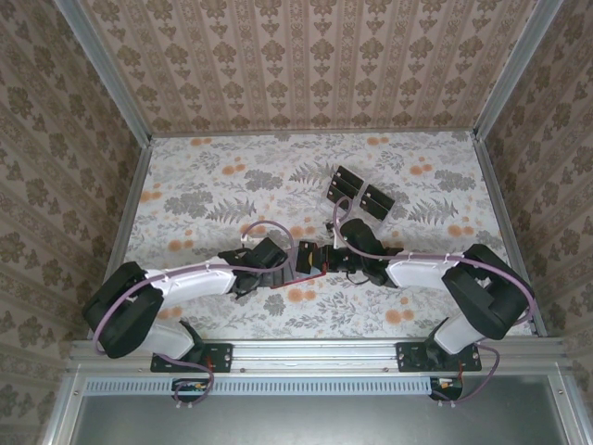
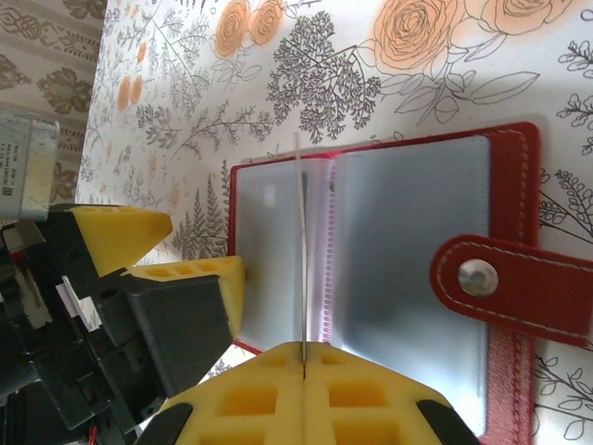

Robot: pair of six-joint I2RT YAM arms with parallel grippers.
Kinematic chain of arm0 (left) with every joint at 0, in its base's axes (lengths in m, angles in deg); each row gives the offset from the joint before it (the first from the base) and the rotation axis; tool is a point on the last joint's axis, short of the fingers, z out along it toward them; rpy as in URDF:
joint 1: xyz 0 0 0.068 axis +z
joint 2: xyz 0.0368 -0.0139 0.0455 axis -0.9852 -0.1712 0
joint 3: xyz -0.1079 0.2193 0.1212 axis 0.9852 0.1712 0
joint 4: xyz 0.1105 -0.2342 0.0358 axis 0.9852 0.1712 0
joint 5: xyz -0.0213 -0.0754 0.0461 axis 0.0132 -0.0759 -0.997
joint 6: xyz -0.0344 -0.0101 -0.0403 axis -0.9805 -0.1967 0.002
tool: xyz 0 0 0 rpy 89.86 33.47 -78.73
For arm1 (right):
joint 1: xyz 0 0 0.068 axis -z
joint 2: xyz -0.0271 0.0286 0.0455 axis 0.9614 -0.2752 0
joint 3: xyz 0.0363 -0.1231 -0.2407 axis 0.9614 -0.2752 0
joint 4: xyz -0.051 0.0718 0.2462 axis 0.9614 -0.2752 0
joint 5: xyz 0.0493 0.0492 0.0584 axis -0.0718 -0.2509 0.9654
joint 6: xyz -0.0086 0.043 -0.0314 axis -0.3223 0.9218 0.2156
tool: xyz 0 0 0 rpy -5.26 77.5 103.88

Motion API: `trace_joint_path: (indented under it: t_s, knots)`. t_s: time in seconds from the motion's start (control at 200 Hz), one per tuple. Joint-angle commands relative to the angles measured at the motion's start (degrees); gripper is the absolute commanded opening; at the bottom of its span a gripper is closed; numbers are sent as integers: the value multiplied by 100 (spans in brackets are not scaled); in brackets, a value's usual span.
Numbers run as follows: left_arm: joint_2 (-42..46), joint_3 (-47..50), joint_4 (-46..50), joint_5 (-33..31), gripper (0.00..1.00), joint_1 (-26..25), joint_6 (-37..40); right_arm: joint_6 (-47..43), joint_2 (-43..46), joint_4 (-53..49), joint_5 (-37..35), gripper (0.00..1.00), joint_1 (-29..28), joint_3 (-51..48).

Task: Put the credit cards into the card holder
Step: Insert the credit card into the card slot.

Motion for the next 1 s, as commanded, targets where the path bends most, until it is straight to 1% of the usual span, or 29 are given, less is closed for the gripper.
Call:
trace_joint_path:
  t_s: [0.0,0.19,0.505,0.995]
  knots:
    - [50,171,510,-42,100,26,-138,71,-152,557,131,0,8,-99]
    - [4,173,538,-51,100,-12,-168,45,-392,901,238,0,11,-118]
    - [1,193,564,-78,100,-31,-212,-9,-743,1135,394,0,7,-106]
    - [1,189,530,-69,100,-34,-183,-95,-874,1071,704,0,29,-196]
